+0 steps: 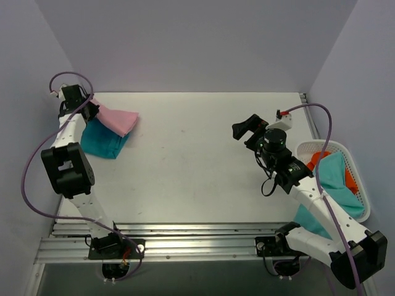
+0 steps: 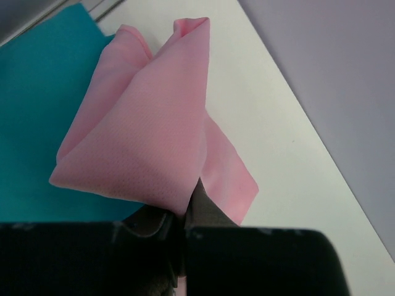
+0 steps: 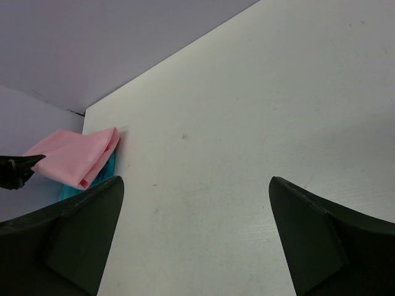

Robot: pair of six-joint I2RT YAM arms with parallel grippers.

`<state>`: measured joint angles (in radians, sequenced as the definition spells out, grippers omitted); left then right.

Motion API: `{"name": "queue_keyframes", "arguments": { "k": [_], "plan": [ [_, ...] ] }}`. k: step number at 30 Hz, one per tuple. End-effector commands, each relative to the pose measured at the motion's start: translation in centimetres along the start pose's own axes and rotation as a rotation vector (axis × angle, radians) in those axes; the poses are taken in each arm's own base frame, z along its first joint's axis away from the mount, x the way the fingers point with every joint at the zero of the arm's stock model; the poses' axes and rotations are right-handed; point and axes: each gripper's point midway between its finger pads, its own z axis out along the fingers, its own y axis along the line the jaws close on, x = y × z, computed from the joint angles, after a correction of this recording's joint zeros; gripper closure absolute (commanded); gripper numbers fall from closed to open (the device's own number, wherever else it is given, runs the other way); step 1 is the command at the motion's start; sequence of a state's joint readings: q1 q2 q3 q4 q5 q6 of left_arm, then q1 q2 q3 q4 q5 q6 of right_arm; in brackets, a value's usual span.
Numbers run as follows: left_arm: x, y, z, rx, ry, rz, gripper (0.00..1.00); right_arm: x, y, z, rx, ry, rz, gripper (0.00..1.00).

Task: Fold and stack the t-shirts
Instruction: Put the neatly folded tshirt into the corner of the board with the left arm

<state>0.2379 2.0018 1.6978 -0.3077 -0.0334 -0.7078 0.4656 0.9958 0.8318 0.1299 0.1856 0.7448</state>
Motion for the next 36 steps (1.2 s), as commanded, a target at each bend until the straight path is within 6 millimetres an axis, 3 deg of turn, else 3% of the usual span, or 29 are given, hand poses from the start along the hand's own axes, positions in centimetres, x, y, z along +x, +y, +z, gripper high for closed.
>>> {"name": "queue_keyframes", "arguments": {
  "k": [1, 2, 4, 5, 7, 9, 13, 16, 19, 20, 22, 23, 24, 25, 28, 31, 34, 36],
  "plan": [
    [-3.7, 1.0, -3.7, 0.038, -0.09, -0.072, 0.98, 0.0, 1.2, 0.3, -0.053, -0.003, 0.016, 0.0],
    [-4.3, 1.6, -4.5, 0.028, -0.11, -0.085, 0.98, 0.2, 1.3, 0.5, -0.054, 0.004, 0.014, 0.0],
    [-3.1, 4.7, -4.4, -0.044, -0.078, -0.105, 0.98, 0.6, 1.5, 0.7, -0.06, 0.014, 0.014, 0.0],
    [-3.0, 5.6, -4.6, -0.068, -0.077, -0.117, 0.92, 0.7, 1.4, 0.8, -0.058, 0.018, 0.012, 0.0],
    [-1.7, 8.0, -4.3, -0.125, -0.047, -0.14, 0.52, 1.1, 1.4, 1.1, -0.055, 0.029, 0.007, 0.0],
    [-0.9, 10.4, -4.1, -0.179, -0.028, -0.198, 0.03, 1.3, 1.4, 1.2, -0.052, 0.034, 0.002, 0.0],
    [0.3, 13.5, -3.8, -0.235, -0.008, -0.24, 0.06, 1.1, 0.9, 1.1, -0.026, 0.024, -0.009, 0.0],
    [-0.6, 13.0, -4.9, -0.219, -0.05, -0.251, 0.06, 0.6, 0.9, 0.9, -0.023, 0.007, -0.01, 0.0],
    [-3.7, 10.4, -8.6, -0.145, -0.181, -0.249, 0.06, 0.3, 0.9, 0.7, -0.015, -0.003, -0.01, 0.0],
    [-5.3, 9.1, -11.4, -0.113, -0.253, -0.245, 0.06, 0.1, 0.9, 0.6, -0.013, -0.009, -0.009, 0.0],
    [-6.6, 8.0, -14.7, -0.118, -0.333, -0.238, 0.06, 0.1, 1.1, 0.3, -0.014, -0.009, -0.016, 0.0],
    [-8.4, 7.2, -18.1, -0.097, -0.422, -0.242, 0.06, 0.1, 1.2, 0.2, -0.015, -0.01, -0.02, 0.0],
    [-8.8, 6.4, -19.6, -0.073, -0.451, -0.239, 0.06, -0.1, 1.3, -0.1, -0.017, -0.015, -0.027, 0.0],
    [-9.7, 5.1, -22.7, -0.018, -0.506, -0.239, 0.06, 0.3, 1.2, -0.2, -0.012, -0.003, -0.054, 0.0],
    [-8.7, 1.1, -26.7, 0.134, -0.523, -0.151, 0.06, 0.8, 1.3, -0.9, 0.004, 0.033, -0.12, 0.0],
    [-5.1, -2.1, -28.3, 0.246, -0.462, -0.016, 0.06, 0.9, 2.5, -2.2, -0.03, 0.04, -0.178, 0.0],
    [-0.1, -3.3, -28.1, 0.344, -0.321, 0.068, 0.06, 1.2, 4.2, -4.4, -0.135, 0.027, -0.209, 0.0],
    [3.6, -2.6, -27.3, 0.359, -0.229, 0.106, 0.06, 1.0, 4.7, -5.8, -0.179, 0.011, -0.225, 0.0]
  ]
}}
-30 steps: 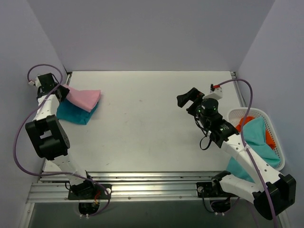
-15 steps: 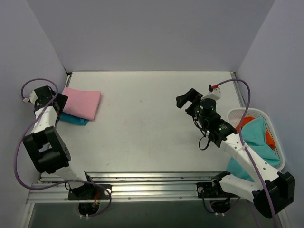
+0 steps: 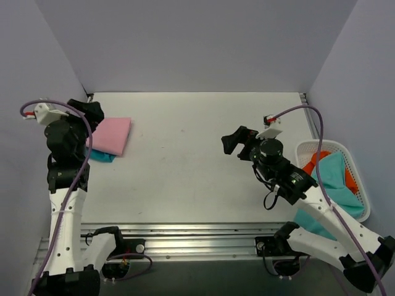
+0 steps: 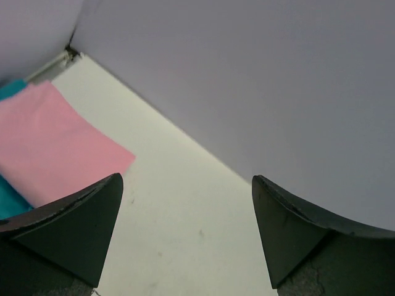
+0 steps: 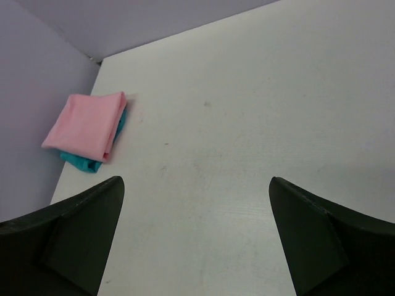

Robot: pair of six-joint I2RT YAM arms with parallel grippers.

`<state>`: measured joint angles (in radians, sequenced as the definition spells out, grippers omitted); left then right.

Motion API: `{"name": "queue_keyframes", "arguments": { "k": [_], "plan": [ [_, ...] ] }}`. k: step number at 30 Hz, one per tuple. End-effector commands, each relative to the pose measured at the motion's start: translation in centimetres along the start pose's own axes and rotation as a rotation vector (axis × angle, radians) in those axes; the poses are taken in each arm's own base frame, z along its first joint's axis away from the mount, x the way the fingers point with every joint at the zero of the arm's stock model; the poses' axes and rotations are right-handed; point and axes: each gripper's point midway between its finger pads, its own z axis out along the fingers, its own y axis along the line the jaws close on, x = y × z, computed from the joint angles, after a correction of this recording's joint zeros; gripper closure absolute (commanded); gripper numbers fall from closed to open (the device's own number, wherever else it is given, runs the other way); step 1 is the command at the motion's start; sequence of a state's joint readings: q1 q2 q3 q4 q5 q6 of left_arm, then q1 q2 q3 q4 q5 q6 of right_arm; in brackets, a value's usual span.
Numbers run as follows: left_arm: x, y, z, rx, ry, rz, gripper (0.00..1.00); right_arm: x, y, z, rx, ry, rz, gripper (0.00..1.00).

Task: Fold and stack the t-shirts
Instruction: Put the neatly folded tshirt into the corner of the board with the left arm

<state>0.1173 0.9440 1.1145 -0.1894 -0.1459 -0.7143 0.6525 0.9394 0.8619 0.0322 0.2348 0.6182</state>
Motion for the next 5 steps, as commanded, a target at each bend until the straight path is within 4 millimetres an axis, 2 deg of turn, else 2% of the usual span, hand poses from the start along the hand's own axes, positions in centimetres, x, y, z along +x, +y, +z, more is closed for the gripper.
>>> {"name": "queue_keyframes", "arguments": {
  "k": [1, 3, 4, 5],
  "plan": [
    [8.4, 2.5, -1.1, 0.007, 0.244, 0.092, 0.06, -1.8, 1.6, -2.8, -0.082, -0.072, -0.064, 0.0],
    [11.1, 1.5, -2.5, 0.059, 0.299, 0.12, 0.06, -1.6, 2.6, -3.7, -0.126, -0.071, -0.097, 0.0],
    [12.1, 1.7, -3.2, 0.066, 0.32, 0.131, 0.06, -1.7, 2.5, -3.8, -0.115, -0.076, -0.108, 0.0],
    [13.3, 0.8, -4.0, 0.103, 0.353, 0.148, 0.06, -1.4, 2.8, -3.9, -0.114, -0.069, -0.124, 0.0]
  ]
}}
